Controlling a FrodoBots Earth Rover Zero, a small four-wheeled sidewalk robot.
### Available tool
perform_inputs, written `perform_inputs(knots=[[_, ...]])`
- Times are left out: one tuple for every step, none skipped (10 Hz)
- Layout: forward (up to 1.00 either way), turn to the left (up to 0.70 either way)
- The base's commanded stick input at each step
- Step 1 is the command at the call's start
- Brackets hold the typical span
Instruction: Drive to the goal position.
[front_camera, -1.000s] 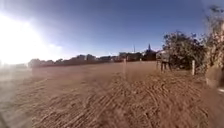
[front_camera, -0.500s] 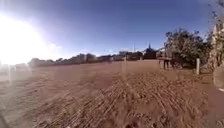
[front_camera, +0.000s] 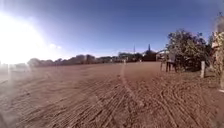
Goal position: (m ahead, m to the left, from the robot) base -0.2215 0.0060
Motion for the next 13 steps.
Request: perform_inputs(knots=[[0.50,-0.27],[0.50,-0.50],[0.50,-0.50],[0.50,-0.50],[0.50,-0.50],[0.50,-0.32],[0.50,-0.08],[0.50,0.00],[0.50,0.00],[0.50,0.00],[0.50,0.00],[0.50,0.00],[0.50,0.00]])
